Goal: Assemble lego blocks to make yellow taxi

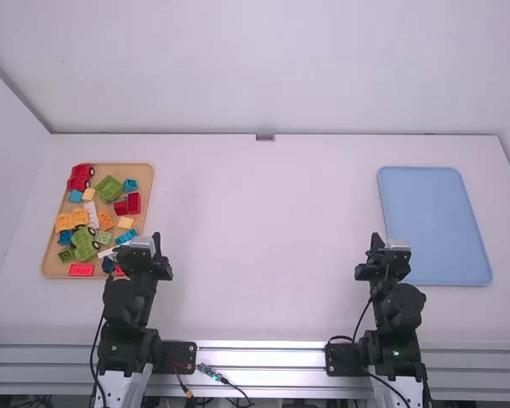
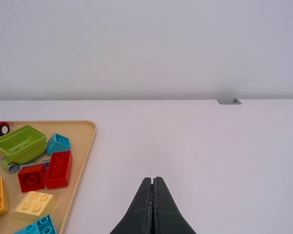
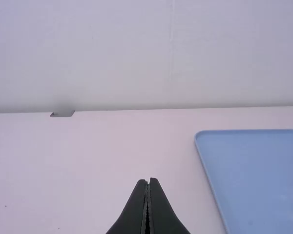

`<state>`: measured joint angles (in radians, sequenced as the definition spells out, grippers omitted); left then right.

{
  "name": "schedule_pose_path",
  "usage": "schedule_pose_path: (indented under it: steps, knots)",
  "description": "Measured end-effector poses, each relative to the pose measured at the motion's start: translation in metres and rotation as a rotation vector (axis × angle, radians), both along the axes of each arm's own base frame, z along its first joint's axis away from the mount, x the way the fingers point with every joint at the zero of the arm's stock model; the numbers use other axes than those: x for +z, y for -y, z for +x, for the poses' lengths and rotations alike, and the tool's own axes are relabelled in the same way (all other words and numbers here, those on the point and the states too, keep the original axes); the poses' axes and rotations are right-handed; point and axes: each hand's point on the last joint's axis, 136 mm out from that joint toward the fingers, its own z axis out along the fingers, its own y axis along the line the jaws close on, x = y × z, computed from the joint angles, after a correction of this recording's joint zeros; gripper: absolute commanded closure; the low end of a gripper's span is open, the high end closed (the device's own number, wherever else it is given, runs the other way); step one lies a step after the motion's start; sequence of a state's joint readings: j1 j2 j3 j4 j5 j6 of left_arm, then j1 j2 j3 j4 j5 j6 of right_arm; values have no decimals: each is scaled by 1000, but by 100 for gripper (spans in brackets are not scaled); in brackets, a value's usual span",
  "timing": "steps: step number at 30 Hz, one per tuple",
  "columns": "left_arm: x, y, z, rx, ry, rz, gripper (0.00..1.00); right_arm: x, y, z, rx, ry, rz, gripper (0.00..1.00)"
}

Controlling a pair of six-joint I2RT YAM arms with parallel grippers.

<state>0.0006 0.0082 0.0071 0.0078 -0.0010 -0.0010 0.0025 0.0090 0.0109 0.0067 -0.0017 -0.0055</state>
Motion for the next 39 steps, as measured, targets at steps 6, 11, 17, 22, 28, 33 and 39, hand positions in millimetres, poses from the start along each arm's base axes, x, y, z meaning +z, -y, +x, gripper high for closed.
schedule_pose_path:
  steps: [6, 11, 17, 22, 28, 33, 39]
  knots:
    - [-8, 7, 0, -29, -46, -21, 94, -3, 3, 1, -4, -17, -13, 94]
    - [-14, 9, -2, -31, -107, -49, 90, 0, 5, 2, -2, -33, -19, 91]
    - [5, 6, 1, -10, -100, -54, 82, 22, 7, 4, 1, 8, -7, 87]
    - [36, 4, 6, 3, -53, -54, 75, 43, 9, 5, 1, 47, 21, 83]
    - [77, 3, 15, 7, 10, -56, 64, 65, 4, 7, 29, 89, 54, 78]
    - [97, 3, 23, 6, 44, -58, 57, 81, -6, 8, 79, 120, 53, 75]
    - [77, 4, 41, 17, -30, -129, 45, 85, -19, 12, 123, 77, 35, 69]
